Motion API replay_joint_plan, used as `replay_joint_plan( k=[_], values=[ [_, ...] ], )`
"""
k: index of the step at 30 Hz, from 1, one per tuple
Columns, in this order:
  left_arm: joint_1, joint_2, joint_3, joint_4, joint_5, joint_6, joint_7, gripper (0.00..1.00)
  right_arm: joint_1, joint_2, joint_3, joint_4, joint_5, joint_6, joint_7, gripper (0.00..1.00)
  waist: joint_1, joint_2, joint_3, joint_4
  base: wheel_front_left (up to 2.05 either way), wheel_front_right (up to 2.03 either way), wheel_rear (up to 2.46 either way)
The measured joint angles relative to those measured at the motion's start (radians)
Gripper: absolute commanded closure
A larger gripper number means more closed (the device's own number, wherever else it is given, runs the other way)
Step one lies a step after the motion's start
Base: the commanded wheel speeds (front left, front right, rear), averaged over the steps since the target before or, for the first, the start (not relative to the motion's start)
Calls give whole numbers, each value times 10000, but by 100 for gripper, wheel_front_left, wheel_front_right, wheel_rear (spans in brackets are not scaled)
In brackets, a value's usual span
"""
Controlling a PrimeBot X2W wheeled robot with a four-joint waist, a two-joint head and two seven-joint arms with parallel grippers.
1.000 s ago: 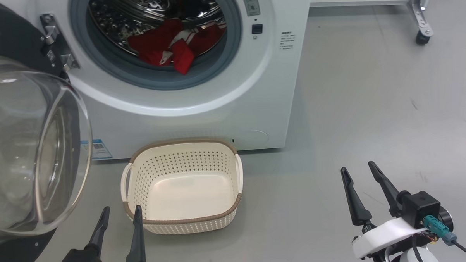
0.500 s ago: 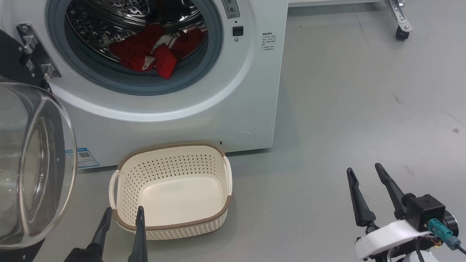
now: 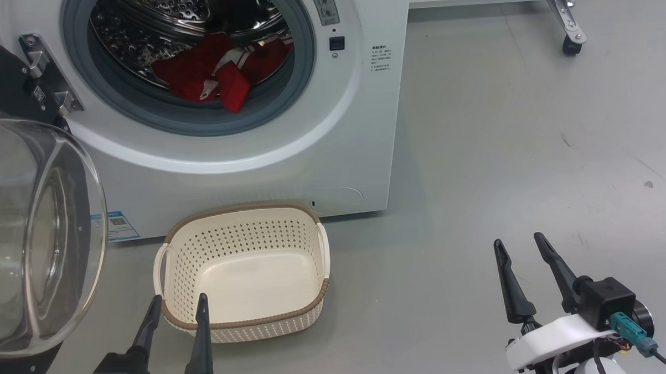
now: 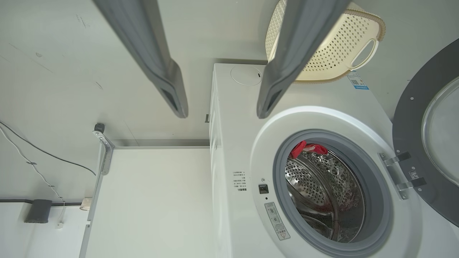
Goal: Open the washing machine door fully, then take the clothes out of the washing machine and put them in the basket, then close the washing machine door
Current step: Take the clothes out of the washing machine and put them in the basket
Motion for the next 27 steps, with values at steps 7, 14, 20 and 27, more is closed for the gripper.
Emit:
replay_joint_plan(
  k=[7,14,20,27],
  values=[
    [1,-2,8,-79,107,35,88,0,8,0,8,-40,25,-2,2,0,0,0,32,-28,9,-8,-1],
    [1,-6,0,-186,173,88,104,0,9,2,10,-54,27,-46,0,0,0,0,79,-51,37,-37,0],
    [1,-19,-6,-209,173,90,150,0,9,2,8,-54,27,-46,2,0,0,0,94,-54,64,-64,0],
    [1,-29,-67,-222,174,90,150,0,9,2,8,-52,27,-46,2,0,0,0,91,-51,91,-91,0]
  ],
)
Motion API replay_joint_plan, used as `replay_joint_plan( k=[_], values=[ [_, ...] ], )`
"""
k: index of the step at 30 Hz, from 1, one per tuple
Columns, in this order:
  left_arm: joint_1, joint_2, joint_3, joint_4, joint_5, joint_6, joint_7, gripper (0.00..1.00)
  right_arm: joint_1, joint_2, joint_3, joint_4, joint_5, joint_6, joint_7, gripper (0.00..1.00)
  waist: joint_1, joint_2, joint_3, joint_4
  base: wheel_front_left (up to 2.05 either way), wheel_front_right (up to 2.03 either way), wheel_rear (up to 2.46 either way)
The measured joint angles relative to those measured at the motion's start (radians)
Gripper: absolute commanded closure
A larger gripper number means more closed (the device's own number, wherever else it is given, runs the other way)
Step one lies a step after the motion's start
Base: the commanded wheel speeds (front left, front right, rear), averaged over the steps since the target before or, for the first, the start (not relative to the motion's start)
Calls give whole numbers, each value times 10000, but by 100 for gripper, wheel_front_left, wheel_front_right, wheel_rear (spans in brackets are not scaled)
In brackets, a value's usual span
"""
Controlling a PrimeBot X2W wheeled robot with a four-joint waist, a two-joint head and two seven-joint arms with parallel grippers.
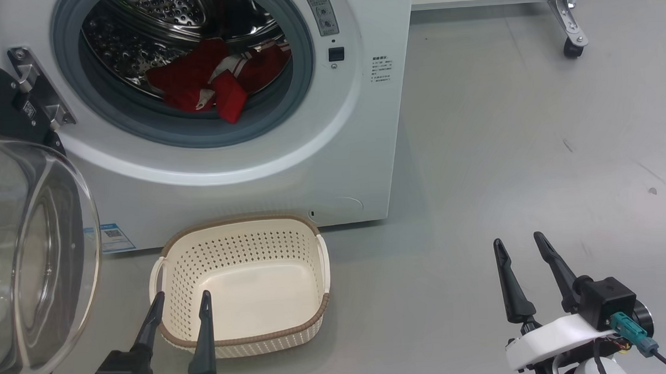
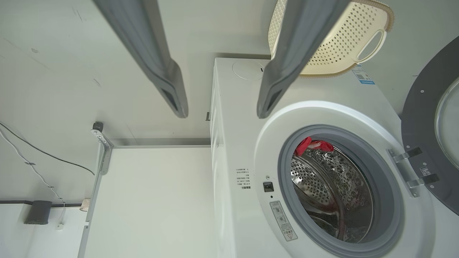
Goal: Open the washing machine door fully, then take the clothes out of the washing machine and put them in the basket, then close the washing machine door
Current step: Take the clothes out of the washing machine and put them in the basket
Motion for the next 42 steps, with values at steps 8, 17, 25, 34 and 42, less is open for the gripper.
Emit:
replay_joint_plan(
  k=[8,17,25,34,42],
  values=[
    [0,-15,-69,-65,0,27,-4,0,0,0,0,6,0,2,0,0,0,0,-2,16,119,-119,0],
    [-1,-23,-94,-65,-2,27,-6,0,1,0,10,15,0,2,-2,0,0,0,29,68,99,-99,0],
    [-1,-23,-92,-67,-2,27,-19,0,1,0,25,42,0,2,0,0,0,0,64,86,67,-67,0],
    [-4,-25,-115,-29,0,27,-23,0,1,2,42,113,0,4,-2,0,0,0,1,98,33,-33,0],
    [-4,-25,-117,13,-2,27,-21,0,0,4,81,163,0,4,-2,0,0,0,-83,112,3,-3,0]
  ],
)
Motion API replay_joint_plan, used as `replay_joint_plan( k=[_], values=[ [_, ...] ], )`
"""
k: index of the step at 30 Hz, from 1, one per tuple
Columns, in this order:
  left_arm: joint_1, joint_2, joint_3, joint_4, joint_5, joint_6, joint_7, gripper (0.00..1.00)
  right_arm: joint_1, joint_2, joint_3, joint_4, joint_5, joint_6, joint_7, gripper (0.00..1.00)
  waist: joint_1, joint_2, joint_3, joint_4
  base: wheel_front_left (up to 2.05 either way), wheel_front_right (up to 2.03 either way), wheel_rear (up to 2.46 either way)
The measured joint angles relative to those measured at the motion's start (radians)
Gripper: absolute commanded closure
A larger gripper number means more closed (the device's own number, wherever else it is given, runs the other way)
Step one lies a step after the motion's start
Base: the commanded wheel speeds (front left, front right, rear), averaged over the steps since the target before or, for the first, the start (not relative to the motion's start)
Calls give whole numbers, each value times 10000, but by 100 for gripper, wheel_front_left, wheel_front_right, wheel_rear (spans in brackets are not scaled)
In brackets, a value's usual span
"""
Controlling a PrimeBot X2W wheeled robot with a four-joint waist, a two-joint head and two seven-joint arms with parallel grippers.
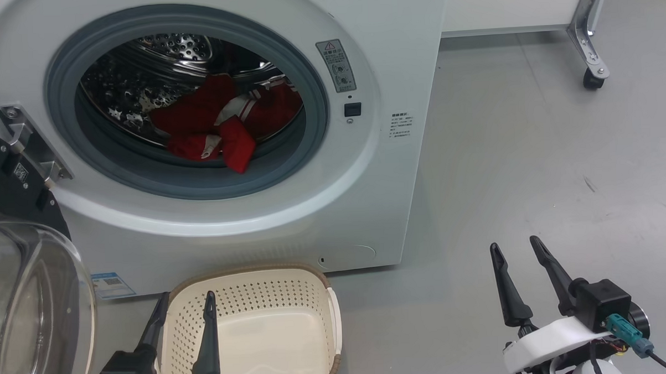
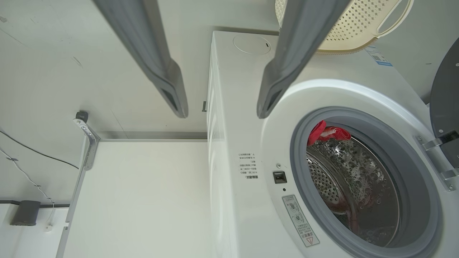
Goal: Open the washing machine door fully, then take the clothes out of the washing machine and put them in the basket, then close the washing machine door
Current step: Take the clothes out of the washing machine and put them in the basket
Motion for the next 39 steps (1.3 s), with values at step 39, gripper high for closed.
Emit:
replay_joint_plan(
  k=[39],
  values=[
    [-3891,-176,280,1868,-573,-169,955,0,-721,-2,163,-667,-209,58,0,0,0,0,2526,-212,0,0,0]
  ],
)
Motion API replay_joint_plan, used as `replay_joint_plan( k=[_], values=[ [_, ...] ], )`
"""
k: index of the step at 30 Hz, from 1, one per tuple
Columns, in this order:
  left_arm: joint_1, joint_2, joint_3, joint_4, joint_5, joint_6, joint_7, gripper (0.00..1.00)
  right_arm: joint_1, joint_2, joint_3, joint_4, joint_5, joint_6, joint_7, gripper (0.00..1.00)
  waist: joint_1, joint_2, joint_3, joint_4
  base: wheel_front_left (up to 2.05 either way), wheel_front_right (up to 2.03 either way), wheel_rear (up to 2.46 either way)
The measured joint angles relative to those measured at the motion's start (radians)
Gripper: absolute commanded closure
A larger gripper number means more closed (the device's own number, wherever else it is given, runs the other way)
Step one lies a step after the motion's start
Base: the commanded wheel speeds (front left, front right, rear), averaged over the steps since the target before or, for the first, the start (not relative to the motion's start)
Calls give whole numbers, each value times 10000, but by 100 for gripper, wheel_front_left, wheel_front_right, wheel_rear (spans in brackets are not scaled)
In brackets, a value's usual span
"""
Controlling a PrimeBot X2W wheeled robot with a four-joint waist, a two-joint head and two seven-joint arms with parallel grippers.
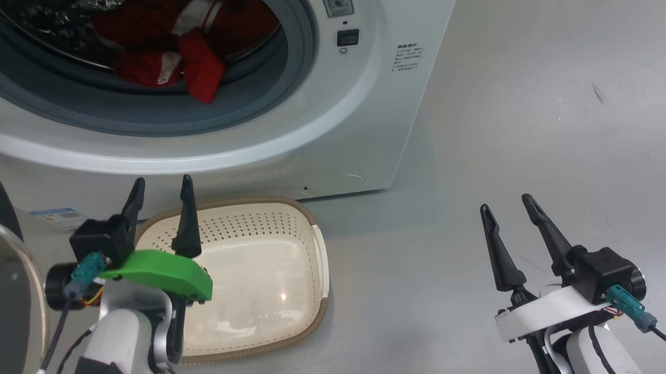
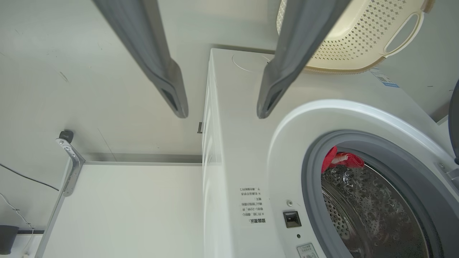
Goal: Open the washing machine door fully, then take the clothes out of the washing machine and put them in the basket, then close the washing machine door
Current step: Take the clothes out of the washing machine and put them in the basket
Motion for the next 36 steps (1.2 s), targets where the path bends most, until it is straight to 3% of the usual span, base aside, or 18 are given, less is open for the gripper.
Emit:
replay_joint_plan(
  k=[10,17,29,36],
  values=[
    [-2089,347,242,466,-332,-370,1032,0,-794,-4,295,-209,211,6,0,0,0,0,1248,-324,0,0,0],
    [-3886,922,650,725,-403,-493,1789,0,-1557,-17,614,-374,652,8,0,0,0,0,2209,-673,0,0,0],
    [-6096,1783,1252,1590,-403,-508,2420,0,-2372,-19,1321,-278,1530,75,0,0,0,0,3271,-1744,0,0,0],
    [-6782,1952,1281,2311,-395,-508,2673,0,-2519,-17,1386,-196,1634,8,0,0,0,0,3641,-2319,0,0,0]
  ],
)
